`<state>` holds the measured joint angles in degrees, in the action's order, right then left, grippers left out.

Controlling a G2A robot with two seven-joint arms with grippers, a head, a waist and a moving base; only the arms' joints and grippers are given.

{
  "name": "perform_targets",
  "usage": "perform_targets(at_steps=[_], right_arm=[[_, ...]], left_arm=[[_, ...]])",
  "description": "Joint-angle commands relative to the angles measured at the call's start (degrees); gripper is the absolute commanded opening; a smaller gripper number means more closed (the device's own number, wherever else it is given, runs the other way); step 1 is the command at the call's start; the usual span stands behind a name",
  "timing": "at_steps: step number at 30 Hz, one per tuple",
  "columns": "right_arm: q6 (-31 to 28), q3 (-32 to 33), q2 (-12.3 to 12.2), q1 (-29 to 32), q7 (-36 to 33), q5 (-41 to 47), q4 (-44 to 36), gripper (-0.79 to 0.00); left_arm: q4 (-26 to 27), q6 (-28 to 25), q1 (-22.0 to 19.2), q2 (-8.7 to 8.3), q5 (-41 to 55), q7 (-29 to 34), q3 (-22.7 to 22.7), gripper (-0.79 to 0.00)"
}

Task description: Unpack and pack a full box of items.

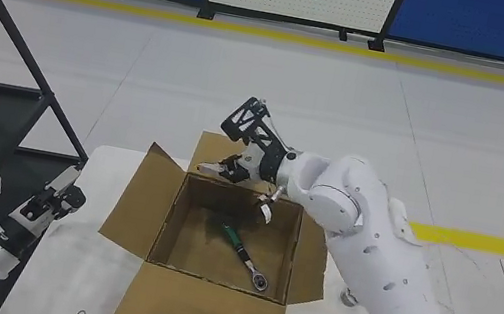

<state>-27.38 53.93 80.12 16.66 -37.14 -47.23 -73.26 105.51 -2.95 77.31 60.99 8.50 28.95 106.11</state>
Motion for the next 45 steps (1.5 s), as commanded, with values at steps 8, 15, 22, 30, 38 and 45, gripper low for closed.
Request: perform_targets(at_steps=[8,15,22,30,38,45], right_arm=[[-3.9,22.2,-6.4,26.9,-3.9,-6.4,-31.6,0.000],[-6.4,35.2,-8.6,42.0,-4.3,-6.2,-44.0,0.000],[-4.7,45.9,-9.9,54.8,-6.7,-7.0,-52.0,0.000],[-5.8,53.1,-11.0,64.9,-13.7,-6.7,-55.8,0.000],[-5.8,53.1,-11.0,64.9,-13.7,-6.7,-55.8,0.000],[-6.1,52.9,-11.0,65.0,-13.7,-6.7,-55.6,0.000]], left_arm=[[0.0,0.0,0.0,0.00,0.0,0.0,0.0,0.000],[0.0,0.0,0.0,0.00,0.0,0.0,0.0,0.000],[0.0,0.0,0.0,0.00,0.0,0.0,0.0,0.000],[0.0,0.0,0.0,0.00,0.0,0.0,0.0,0.000],[0.0,0.0,0.0,0.00,0.0,0.0,0.0,0.000],[0.0,0.0,0.0,0.00,0.0,0.0,0.0,0.000]])
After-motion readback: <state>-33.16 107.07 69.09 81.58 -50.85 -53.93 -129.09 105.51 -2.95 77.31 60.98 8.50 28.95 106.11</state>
